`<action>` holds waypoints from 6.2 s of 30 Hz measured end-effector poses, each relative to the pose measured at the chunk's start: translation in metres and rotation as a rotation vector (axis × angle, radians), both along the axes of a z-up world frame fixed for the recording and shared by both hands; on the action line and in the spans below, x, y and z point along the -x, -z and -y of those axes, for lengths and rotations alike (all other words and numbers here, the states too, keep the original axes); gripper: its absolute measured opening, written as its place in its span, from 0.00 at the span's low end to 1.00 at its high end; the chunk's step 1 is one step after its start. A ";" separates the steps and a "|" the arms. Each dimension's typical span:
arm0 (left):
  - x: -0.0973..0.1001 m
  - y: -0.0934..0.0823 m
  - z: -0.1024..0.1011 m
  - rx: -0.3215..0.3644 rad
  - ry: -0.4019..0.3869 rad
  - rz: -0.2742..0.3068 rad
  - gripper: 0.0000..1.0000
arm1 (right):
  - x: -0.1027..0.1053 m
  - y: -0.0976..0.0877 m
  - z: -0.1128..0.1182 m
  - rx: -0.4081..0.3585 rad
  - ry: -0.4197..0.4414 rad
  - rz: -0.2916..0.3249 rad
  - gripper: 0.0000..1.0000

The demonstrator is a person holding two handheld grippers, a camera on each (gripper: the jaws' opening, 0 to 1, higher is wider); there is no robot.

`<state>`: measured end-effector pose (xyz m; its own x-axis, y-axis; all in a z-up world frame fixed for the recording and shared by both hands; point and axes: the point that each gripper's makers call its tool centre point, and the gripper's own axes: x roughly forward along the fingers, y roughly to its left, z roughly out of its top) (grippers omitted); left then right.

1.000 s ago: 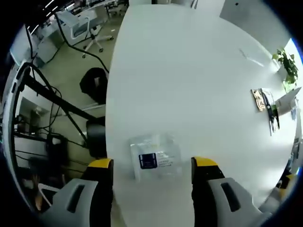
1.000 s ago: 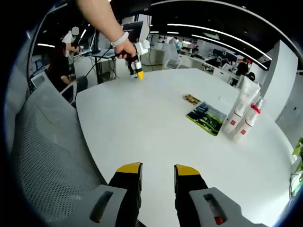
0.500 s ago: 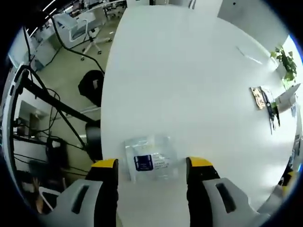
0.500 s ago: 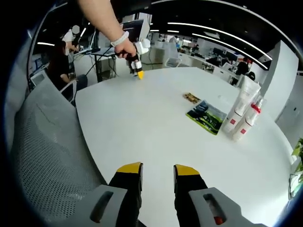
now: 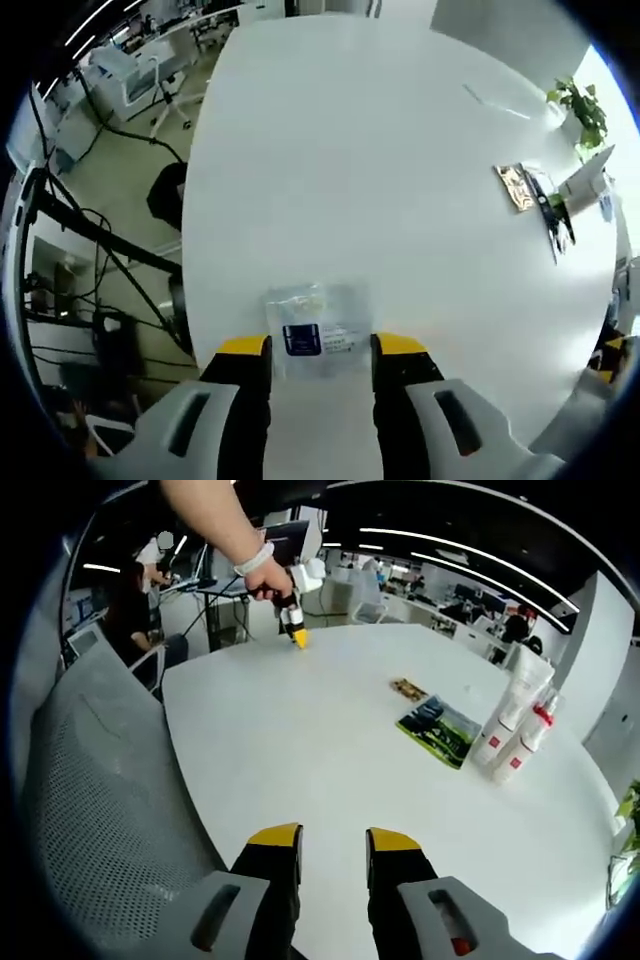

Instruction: Arrange the skincare products in the storage area until every visible bottle or jar stands upright without overlapping.

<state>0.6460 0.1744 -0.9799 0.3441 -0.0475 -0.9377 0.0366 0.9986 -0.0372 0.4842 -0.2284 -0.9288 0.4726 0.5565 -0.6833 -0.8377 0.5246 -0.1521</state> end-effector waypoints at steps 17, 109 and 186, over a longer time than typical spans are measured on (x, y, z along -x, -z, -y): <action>0.114 -0.077 0.106 0.141 0.039 0.245 0.35 | 0.018 -0.004 -0.019 -0.026 -0.125 0.004 0.20; 0.240 -0.156 0.280 1.207 0.221 0.516 0.00 | 0.063 -0.113 -0.130 -0.878 -0.016 -0.887 0.01; 0.224 -0.153 0.263 1.287 0.051 0.507 0.00 | 0.063 -0.107 -0.128 -1.058 0.198 -0.906 0.00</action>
